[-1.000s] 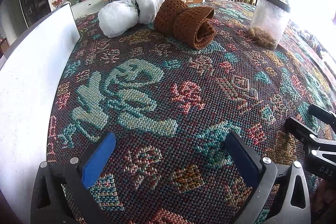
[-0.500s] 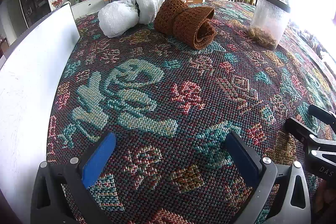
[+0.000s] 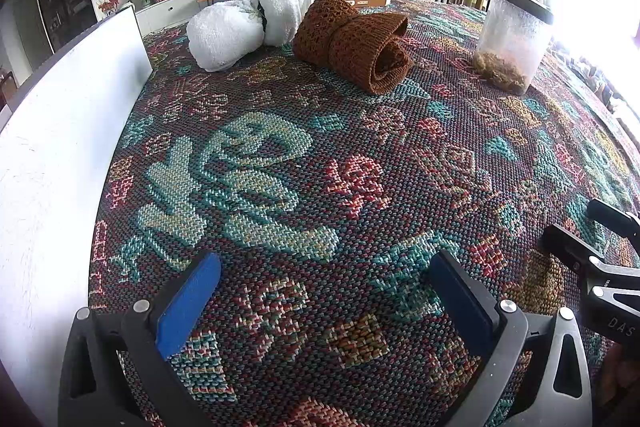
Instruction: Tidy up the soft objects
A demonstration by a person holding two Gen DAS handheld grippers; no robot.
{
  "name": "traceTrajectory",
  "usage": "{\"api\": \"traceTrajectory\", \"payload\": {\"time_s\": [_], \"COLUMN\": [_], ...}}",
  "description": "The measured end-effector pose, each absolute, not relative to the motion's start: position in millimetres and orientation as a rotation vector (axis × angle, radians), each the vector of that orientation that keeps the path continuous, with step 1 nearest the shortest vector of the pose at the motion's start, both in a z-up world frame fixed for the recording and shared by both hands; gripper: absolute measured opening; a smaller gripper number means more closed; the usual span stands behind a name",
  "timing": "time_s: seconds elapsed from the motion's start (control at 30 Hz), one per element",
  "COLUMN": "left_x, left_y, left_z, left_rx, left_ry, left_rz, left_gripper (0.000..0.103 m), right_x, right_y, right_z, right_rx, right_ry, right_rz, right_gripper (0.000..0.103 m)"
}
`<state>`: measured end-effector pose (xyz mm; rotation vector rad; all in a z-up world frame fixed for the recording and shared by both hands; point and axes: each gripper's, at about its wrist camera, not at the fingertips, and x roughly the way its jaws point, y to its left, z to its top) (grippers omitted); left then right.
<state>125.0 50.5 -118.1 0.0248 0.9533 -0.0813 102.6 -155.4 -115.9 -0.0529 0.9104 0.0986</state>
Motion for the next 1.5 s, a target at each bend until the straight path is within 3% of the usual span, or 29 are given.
{"api": "traceTrajectory", "payload": {"time_s": [0.33,0.43,0.67,0.8,0.97,1.0,1.13,1.4,1.5], "left_x": [127,120,120,120,121,121,121,120,121], "left_y": [54,56,56,57,57,56,56,56,56], "left_z": [-117,-117,-118,-118,-118,-118,-118,-118,-118], "left_rx": [0.066,0.061,0.058,0.057,0.054,0.054,0.054,0.053,0.053], "left_ry": [0.993,0.956,0.953,0.953,0.954,0.954,0.954,0.954,0.954], "left_rz": [-0.13,-0.134,-0.132,-0.133,-0.135,-0.135,-0.135,-0.135,-0.135], "left_gripper": [0.103,0.103,0.103,0.103,0.103,0.103,0.103,0.103,0.103], "right_x": [98,104,208,263,290,289,259,115,110], "right_y": [-159,-165,-95,-37,1,-6,-47,-178,-237], "right_z": [-112,-82,-29,-44,-104,-107,-94,-55,-51], "right_rx": [-0.067,-0.007,-0.152,-0.23,-0.397,-0.351,-0.144,0.088,0.123], "right_ry": [0.95,0.878,0.861,0.941,1.058,1.057,1.035,0.931,0.903], "right_rz": [0.133,0.142,0.364,0.436,0.353,0.345,0.364,0.198,0.007], "right_gripper": [0.089,0.089,0.09,0.09,0.086,0.071,0.054,0.054,0.054]}}
